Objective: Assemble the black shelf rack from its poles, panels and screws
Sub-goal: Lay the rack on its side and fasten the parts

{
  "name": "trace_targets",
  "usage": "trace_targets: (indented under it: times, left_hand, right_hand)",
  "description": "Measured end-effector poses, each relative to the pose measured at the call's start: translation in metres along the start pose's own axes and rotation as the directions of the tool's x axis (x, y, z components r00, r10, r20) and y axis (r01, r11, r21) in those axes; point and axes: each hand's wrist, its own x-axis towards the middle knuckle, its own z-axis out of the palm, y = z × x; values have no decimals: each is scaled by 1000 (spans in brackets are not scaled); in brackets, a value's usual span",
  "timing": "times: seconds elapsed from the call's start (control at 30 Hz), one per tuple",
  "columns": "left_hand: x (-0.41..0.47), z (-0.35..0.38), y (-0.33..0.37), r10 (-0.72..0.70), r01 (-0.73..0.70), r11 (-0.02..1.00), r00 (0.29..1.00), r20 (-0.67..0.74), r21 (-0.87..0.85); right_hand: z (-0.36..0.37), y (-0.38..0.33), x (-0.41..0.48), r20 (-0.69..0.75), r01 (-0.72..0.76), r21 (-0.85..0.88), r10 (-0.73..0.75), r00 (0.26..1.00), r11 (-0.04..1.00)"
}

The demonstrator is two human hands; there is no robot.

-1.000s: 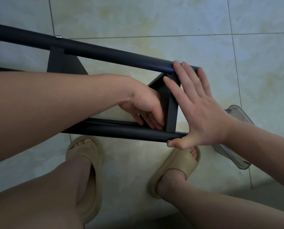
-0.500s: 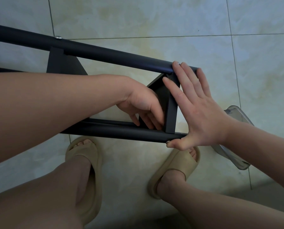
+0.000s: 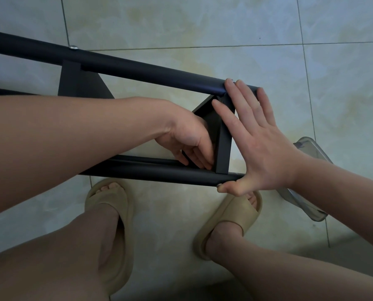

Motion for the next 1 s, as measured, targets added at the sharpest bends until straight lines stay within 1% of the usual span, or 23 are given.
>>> trace_targets:
  times: [0.3, 0.53, 1.0]
  left_hand:
    - [-1, -1, -3, 38, -37, 999, 999, 22, -25]
    - [0, -3, -2, -37, 36, 999, 998, 45, 38]
    - [3, -1, -2, -12, 13, 1000, 999, 41, -21]
  right_hand:
    - [1, 1, 0, -10, 3, 5, -3, 1000, 1000]
    - [1, 1, 0, -12, 3, -1, -3, 1000, 1000]
    - [2, 1, -1, -29, 11, 3, -11, 1000, 1000]
